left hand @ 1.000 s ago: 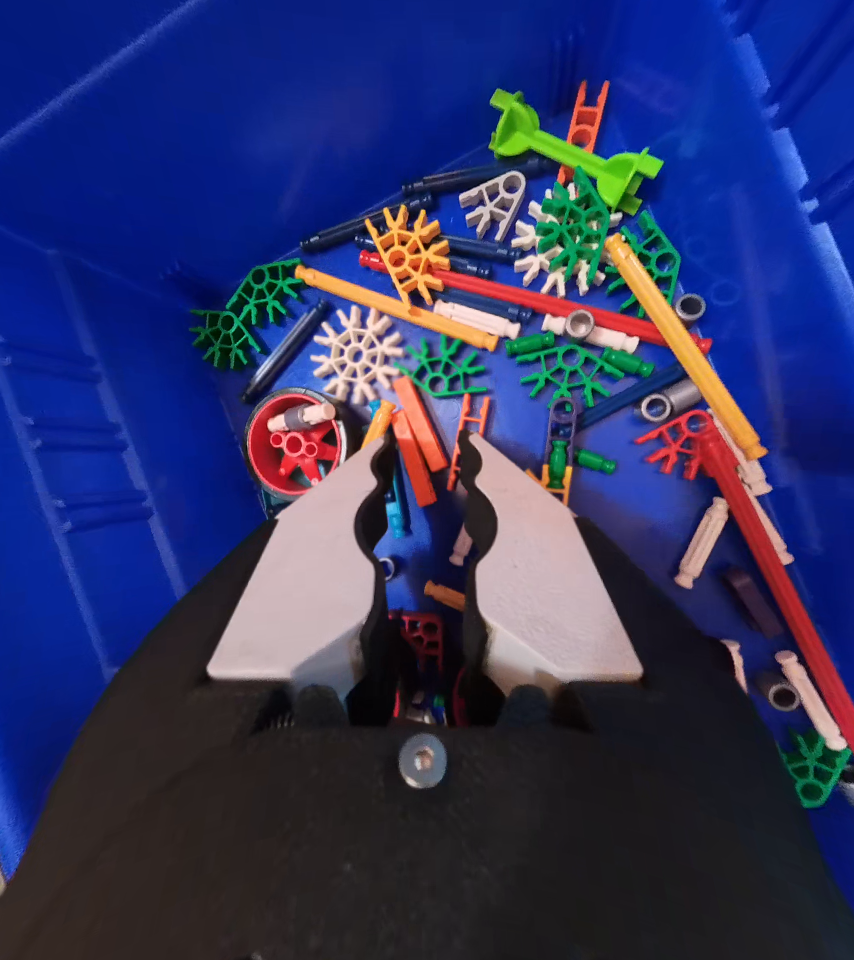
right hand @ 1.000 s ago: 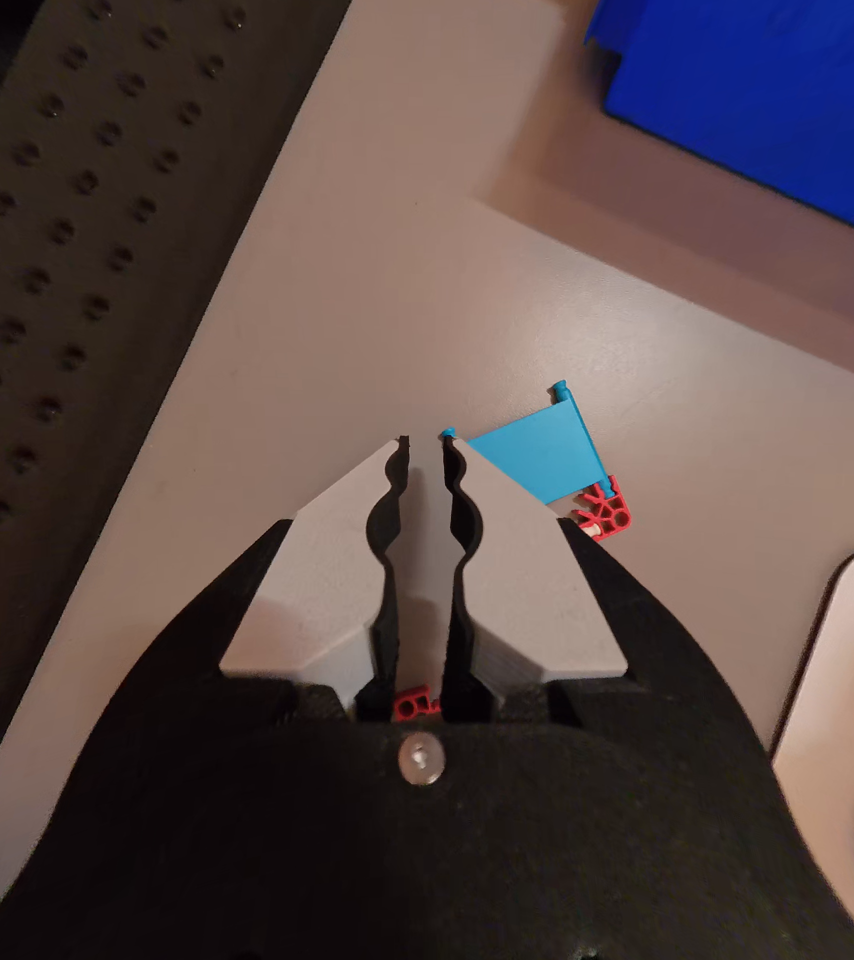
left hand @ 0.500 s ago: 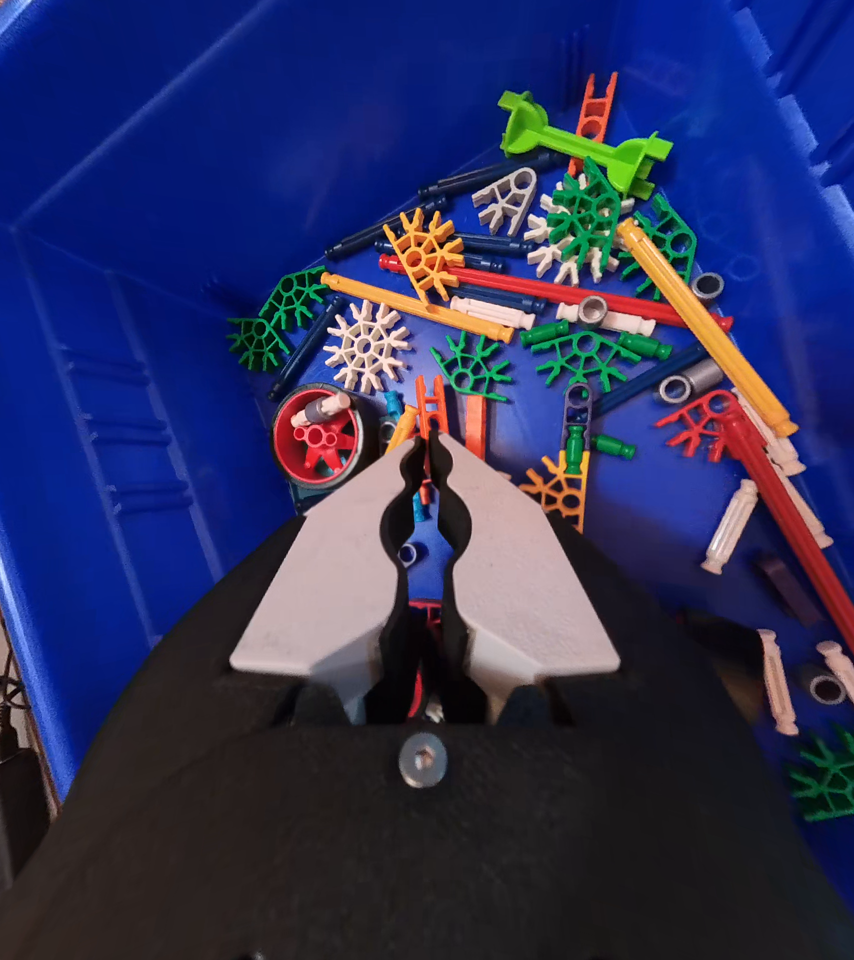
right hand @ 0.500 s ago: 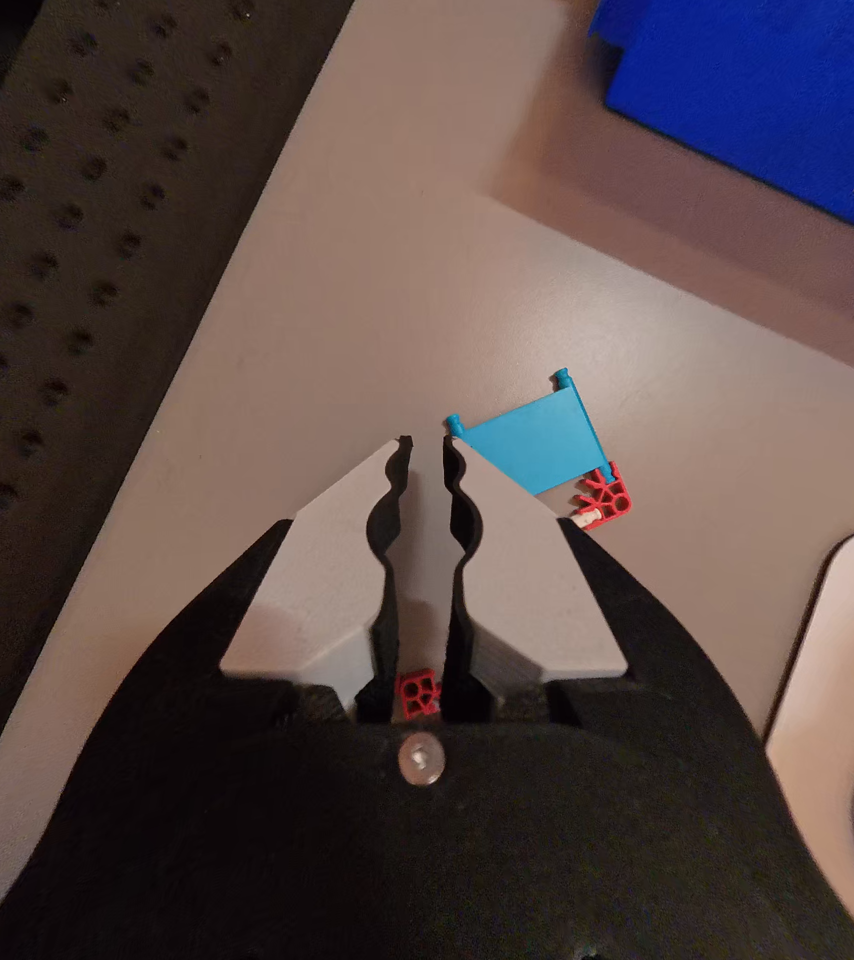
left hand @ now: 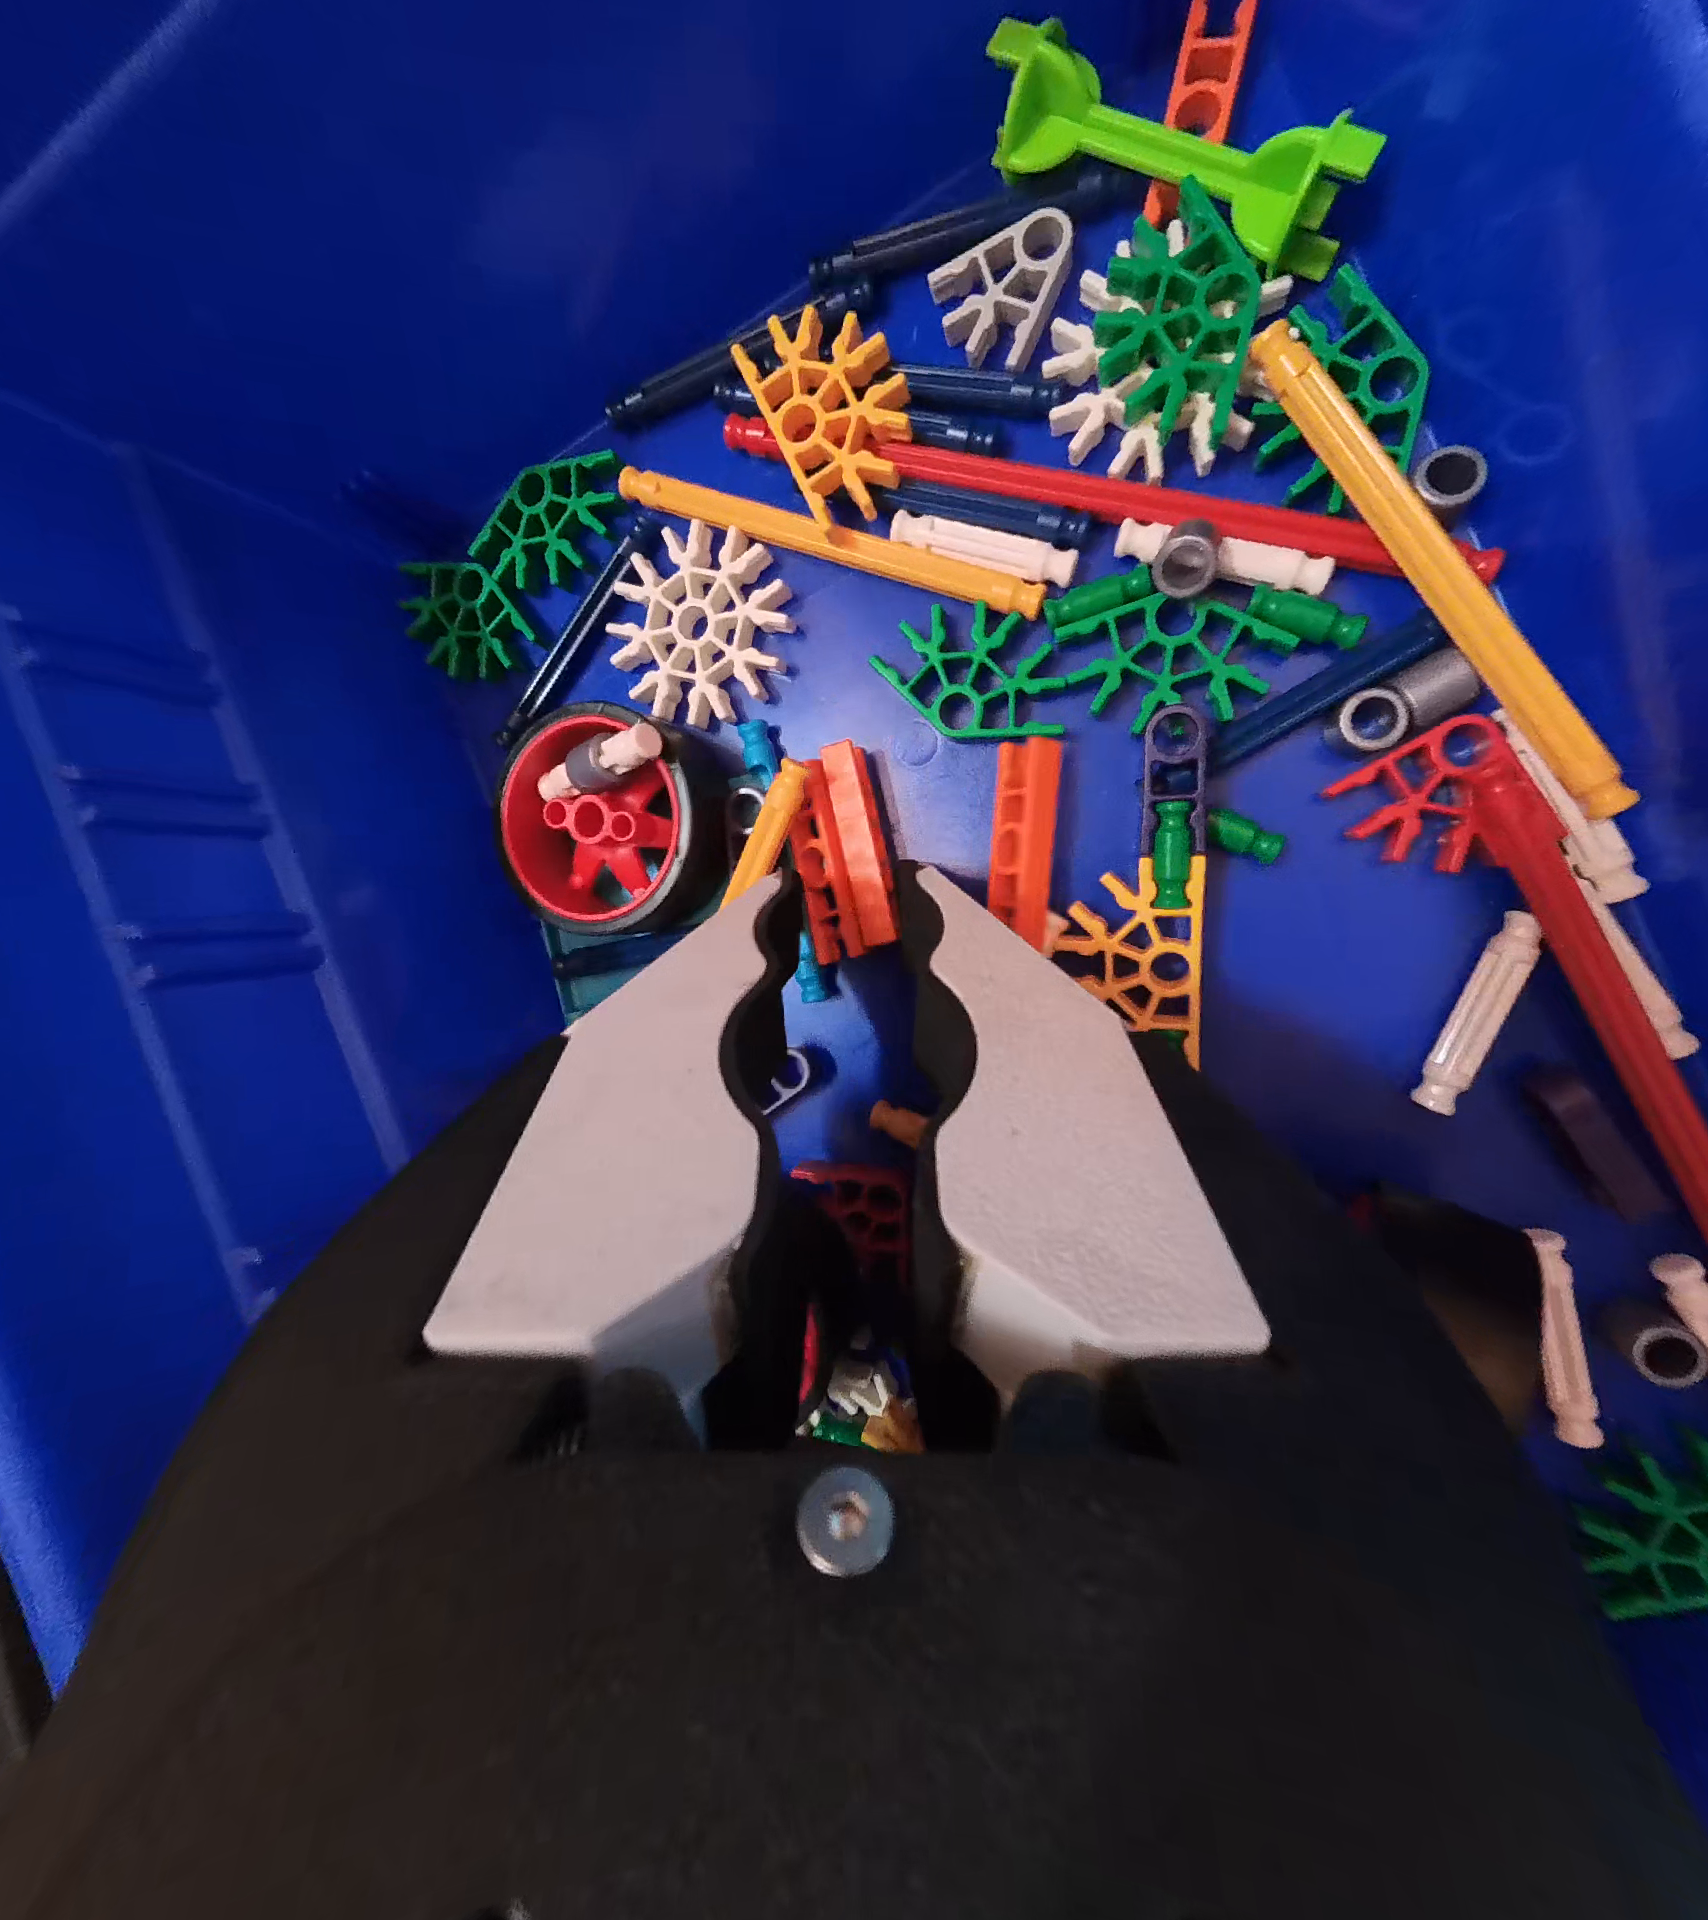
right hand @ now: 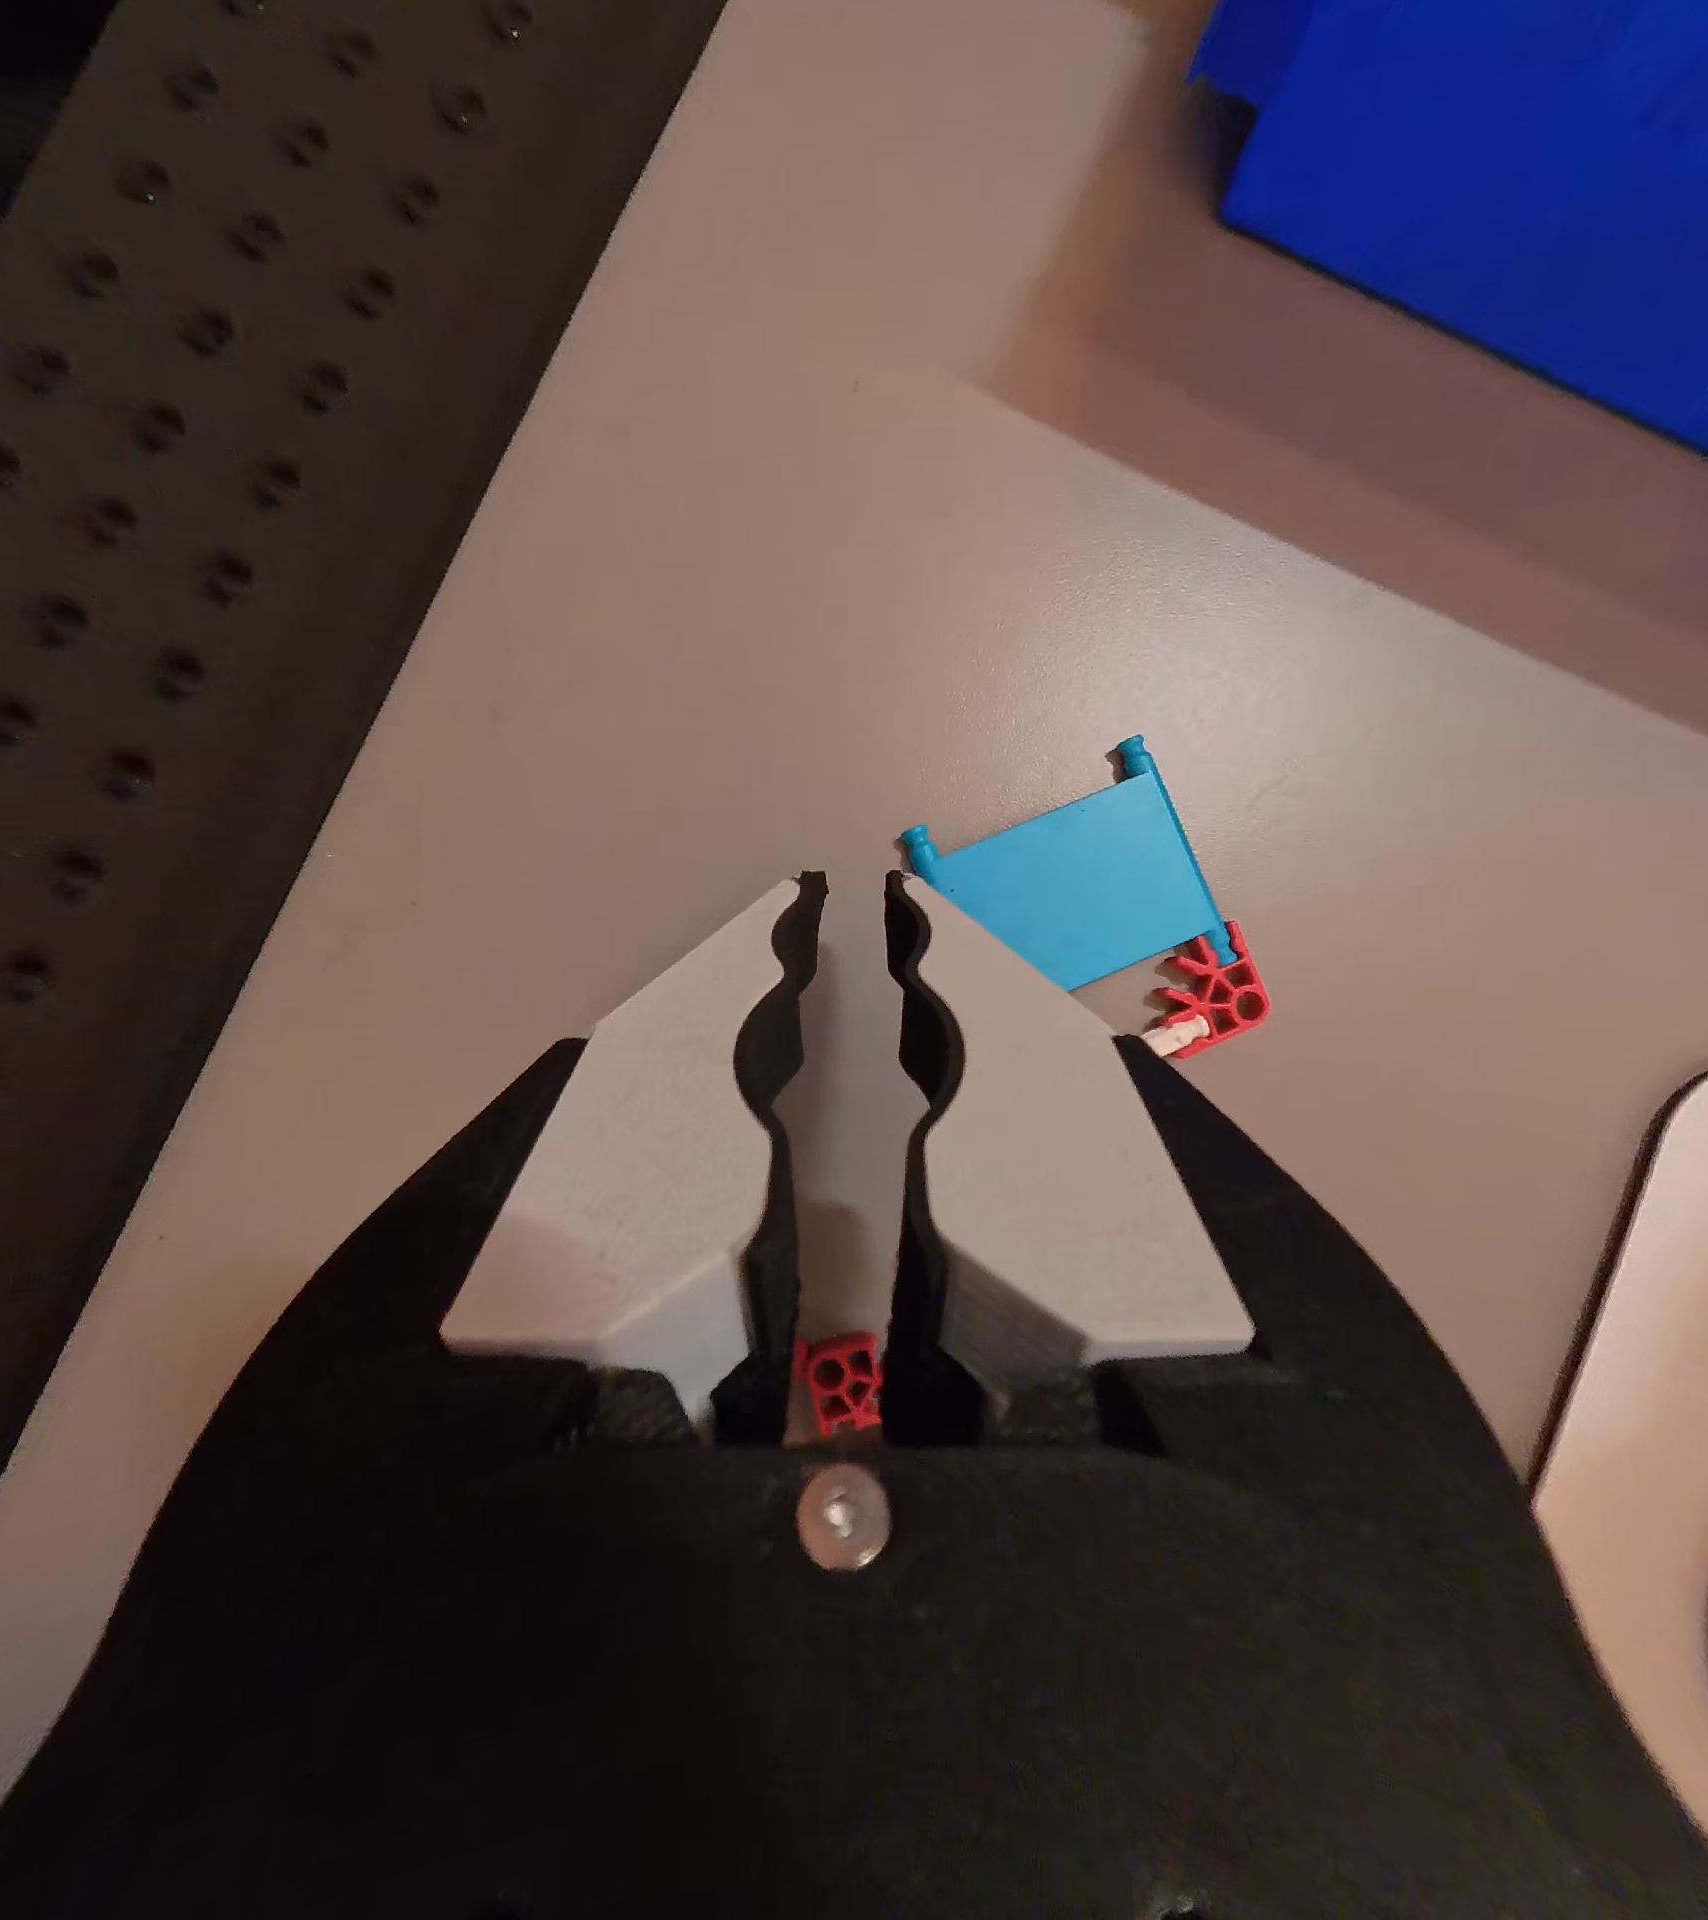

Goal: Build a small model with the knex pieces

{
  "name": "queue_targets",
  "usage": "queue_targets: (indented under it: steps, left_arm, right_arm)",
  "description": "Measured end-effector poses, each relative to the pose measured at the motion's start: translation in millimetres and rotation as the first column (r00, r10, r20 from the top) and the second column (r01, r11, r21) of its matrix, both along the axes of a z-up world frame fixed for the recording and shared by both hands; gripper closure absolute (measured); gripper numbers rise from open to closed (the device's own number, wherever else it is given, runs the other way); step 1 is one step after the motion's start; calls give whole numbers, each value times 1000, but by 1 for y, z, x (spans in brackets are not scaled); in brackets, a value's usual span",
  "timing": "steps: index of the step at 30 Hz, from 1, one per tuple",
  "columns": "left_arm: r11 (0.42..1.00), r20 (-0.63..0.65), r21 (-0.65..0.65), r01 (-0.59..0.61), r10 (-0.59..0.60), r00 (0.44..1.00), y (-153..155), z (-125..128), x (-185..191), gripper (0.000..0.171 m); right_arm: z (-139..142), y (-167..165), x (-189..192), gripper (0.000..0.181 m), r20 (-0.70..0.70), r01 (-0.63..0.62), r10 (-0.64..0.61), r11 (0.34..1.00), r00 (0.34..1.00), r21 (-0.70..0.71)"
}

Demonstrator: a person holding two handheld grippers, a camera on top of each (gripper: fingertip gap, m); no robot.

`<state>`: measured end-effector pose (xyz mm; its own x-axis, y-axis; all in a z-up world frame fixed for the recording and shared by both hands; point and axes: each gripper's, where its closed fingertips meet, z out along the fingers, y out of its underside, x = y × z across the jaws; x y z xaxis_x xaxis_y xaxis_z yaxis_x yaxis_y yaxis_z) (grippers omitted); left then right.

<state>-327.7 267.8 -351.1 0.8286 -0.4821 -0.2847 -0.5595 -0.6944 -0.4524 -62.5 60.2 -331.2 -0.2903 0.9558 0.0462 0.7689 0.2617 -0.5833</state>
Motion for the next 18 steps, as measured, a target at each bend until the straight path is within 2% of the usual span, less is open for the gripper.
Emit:
queue_targets:
  steps: [13, 18]
  left_arm:
    - [997, -25, 73, 33, -31, 999, 9, 0, 2, 161]
    - [992, -33, 121, 41, -37, 999, 8, 13, 0, 161]
  right_arm:
    - [-6, 0, 0, 171, 9, -4, 4, 1000, 1000, -16]
    - [-7, 0, 0, 171, 9, -3, 3, 1000, 1000, -19]
